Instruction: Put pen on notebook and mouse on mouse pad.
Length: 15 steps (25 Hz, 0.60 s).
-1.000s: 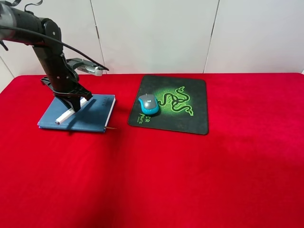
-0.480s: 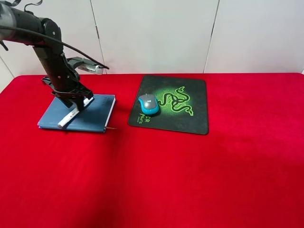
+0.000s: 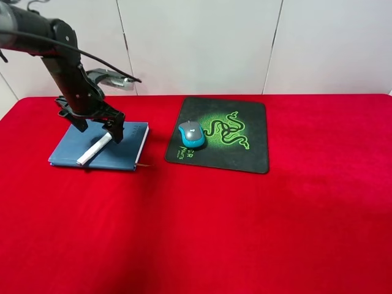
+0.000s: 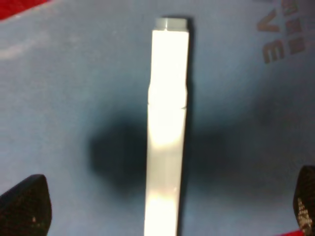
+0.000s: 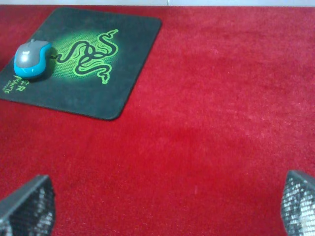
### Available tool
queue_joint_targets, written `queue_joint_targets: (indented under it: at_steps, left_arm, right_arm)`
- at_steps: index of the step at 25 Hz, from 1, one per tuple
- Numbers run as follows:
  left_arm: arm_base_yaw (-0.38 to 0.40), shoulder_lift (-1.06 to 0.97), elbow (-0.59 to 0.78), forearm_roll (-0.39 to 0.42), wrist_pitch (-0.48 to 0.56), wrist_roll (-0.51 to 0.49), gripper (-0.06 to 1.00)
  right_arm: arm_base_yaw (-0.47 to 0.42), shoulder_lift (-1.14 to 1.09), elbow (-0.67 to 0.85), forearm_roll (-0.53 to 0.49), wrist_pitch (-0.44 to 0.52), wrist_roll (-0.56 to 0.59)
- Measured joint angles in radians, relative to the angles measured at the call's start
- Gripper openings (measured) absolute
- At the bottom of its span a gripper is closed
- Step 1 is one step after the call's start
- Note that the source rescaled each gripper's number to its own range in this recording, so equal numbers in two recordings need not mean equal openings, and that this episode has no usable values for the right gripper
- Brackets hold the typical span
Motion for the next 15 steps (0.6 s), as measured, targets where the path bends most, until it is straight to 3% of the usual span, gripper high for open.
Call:
queue_joint_targets:
  at_steps: [5,15]
  left_arm:
    - [0.0,-0.075,0.0,0.0,0.05,-0.003,1.0]
    - [0.0,-0.287,0.0,0.0,0.275,-0.093,1.0]
  right_arm:
    - [0.0,0.0,0.0,0.0,0.0,0.0]
    - [0.0,0.0,0.0,0.0,0.0,0.0]
